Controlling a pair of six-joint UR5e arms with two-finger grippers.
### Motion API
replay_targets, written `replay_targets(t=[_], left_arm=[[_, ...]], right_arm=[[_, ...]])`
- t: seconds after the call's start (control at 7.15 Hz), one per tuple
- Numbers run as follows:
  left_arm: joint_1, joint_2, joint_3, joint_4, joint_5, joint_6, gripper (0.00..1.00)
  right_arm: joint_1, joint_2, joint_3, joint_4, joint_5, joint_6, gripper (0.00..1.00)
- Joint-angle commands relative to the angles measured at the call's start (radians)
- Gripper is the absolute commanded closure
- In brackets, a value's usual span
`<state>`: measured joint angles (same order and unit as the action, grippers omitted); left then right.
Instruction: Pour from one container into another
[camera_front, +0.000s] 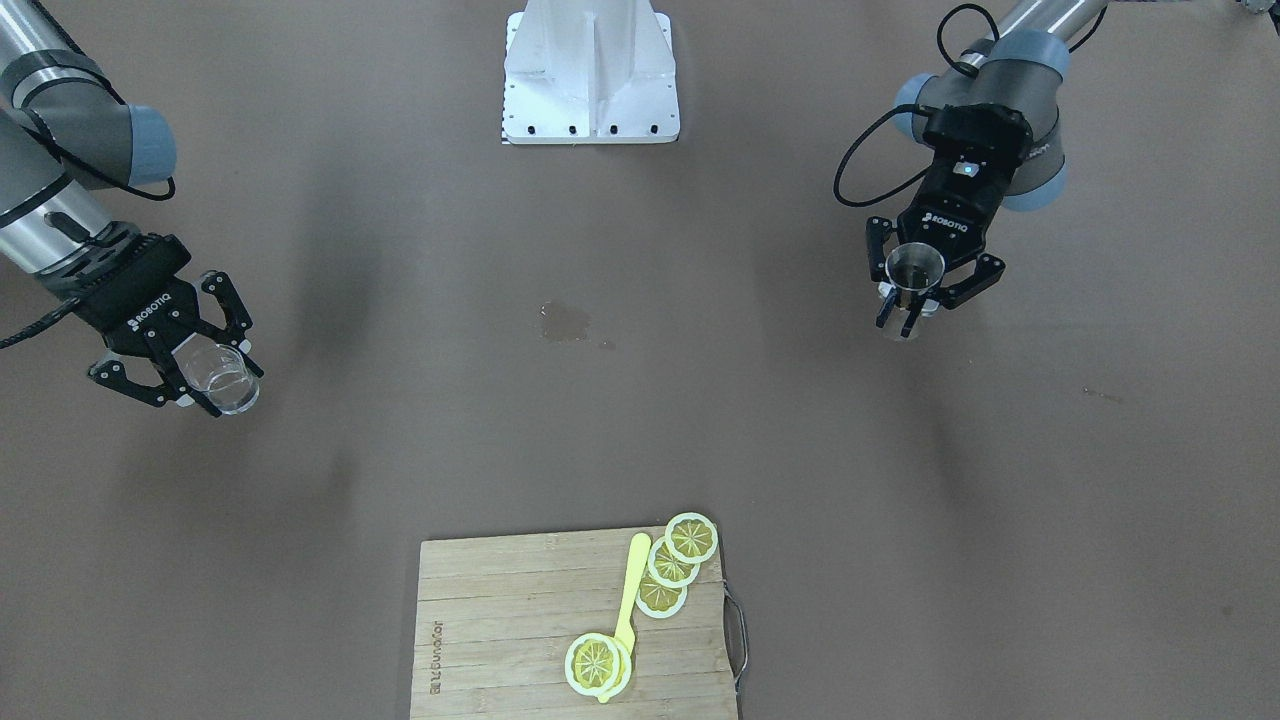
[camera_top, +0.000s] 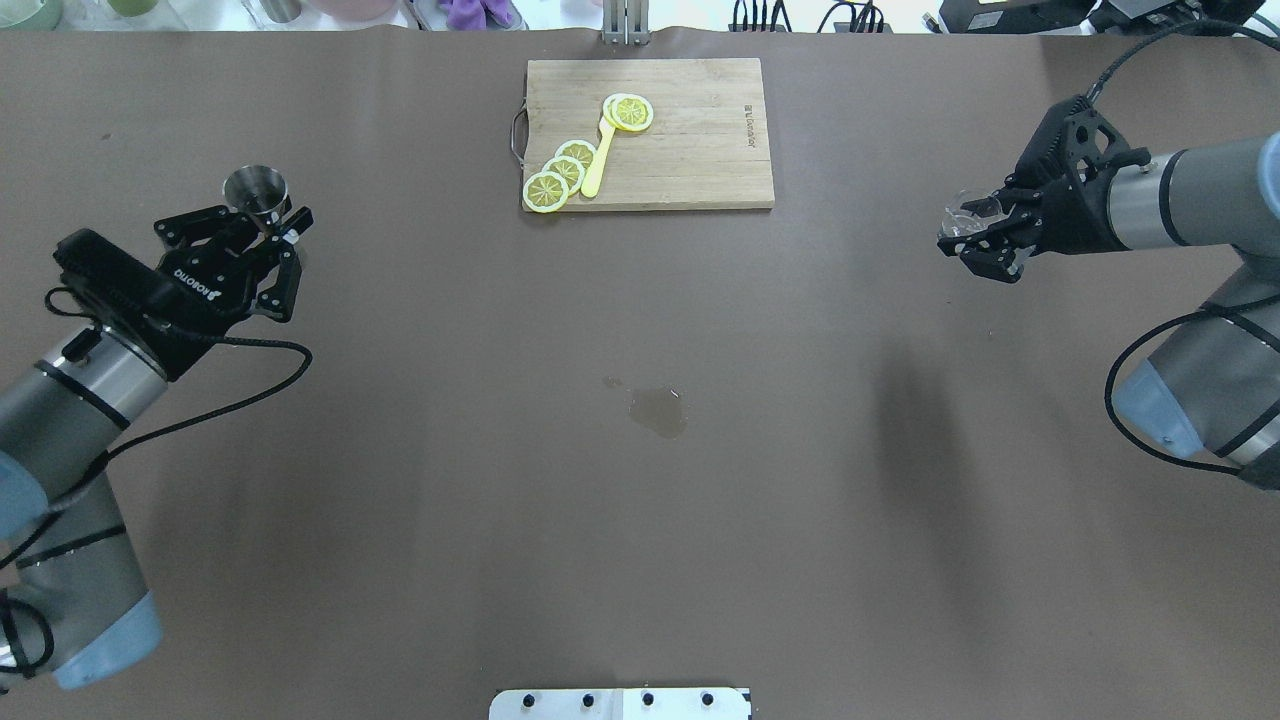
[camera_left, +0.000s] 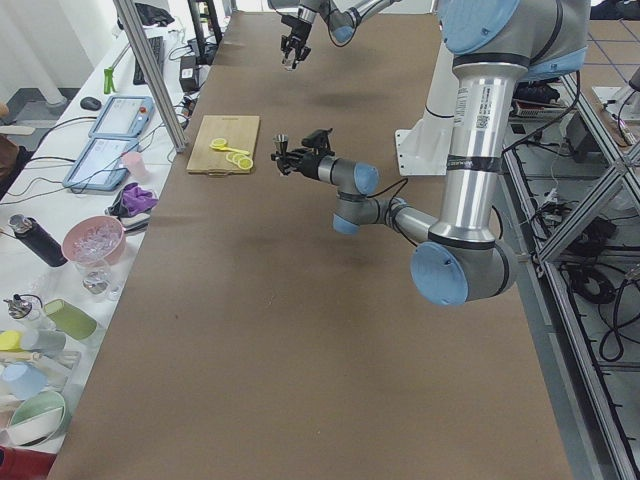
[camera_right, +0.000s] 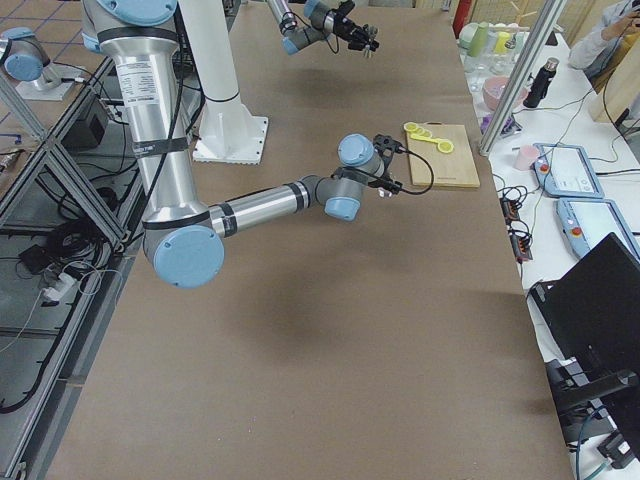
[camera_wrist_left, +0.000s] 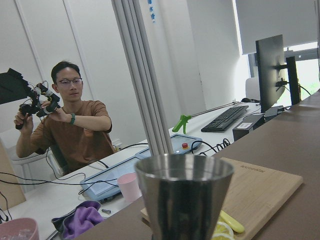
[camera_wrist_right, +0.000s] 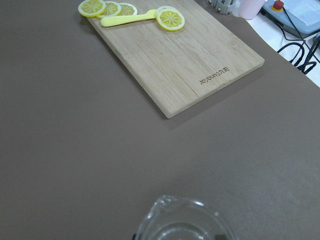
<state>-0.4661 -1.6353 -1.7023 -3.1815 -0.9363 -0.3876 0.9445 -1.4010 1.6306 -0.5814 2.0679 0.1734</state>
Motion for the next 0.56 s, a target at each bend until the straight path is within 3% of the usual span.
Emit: replay_targets(t=[0.0,0.42], left_arm=[[0.185,0.064,-0.04,0.0,0.309,-0.066,1.0],[0.253,0.101,-0.037,0.008,0.505,-0.209,1.0]], right_arm=[[0.0,-0.013,-0.078,0.113,0.02,0.005,1.0],[-0.001,-0.012,-0.162,0.202,0.02,0.005,1.0]])
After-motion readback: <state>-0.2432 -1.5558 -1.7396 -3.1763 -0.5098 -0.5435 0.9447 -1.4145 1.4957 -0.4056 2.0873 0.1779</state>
